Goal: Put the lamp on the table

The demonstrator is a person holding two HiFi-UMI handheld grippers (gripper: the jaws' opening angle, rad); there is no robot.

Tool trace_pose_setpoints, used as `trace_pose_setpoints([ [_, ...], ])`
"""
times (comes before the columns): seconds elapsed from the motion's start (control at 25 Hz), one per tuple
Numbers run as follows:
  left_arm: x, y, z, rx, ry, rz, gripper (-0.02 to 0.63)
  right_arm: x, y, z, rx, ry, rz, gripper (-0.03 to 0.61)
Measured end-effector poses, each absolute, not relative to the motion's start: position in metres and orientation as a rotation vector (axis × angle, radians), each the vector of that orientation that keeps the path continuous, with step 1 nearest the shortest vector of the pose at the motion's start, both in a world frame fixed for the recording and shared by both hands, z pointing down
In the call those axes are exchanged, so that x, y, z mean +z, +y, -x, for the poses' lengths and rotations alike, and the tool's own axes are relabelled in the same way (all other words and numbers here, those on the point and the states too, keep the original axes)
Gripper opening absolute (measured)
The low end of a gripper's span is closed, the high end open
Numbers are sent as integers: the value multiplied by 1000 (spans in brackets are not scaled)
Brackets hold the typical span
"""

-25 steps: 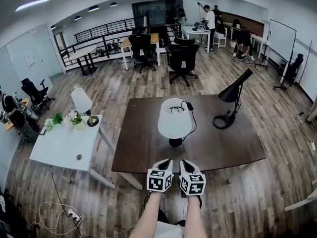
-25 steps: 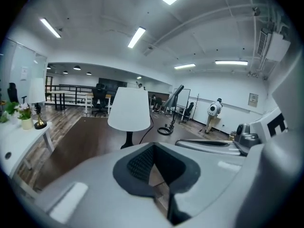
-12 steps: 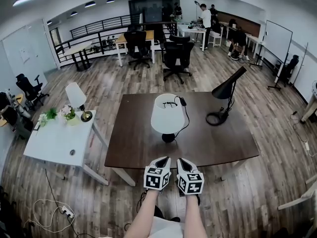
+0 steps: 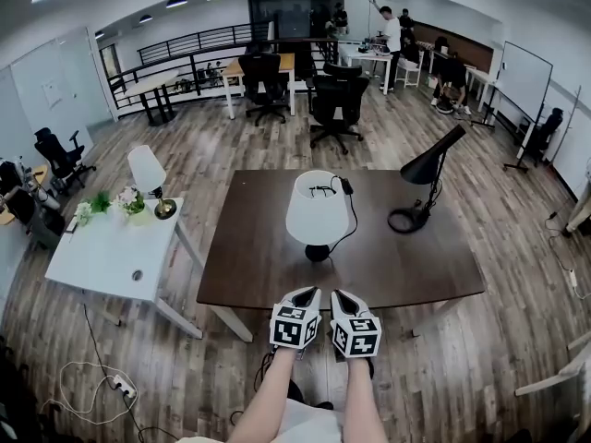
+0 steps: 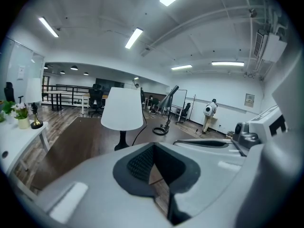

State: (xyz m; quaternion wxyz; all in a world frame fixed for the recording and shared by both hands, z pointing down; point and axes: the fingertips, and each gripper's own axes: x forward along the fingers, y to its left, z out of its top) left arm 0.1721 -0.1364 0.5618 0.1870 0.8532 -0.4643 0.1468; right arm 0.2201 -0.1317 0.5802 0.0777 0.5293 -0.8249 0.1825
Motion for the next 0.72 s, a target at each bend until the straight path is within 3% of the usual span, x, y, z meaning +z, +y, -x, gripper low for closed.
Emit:
trace_pose_setpoints([
  [0.72, 556, -142, -168, 393, -1311, -2403, 2, 583, -137, -213, 547, -2475, -1559, 23],
])
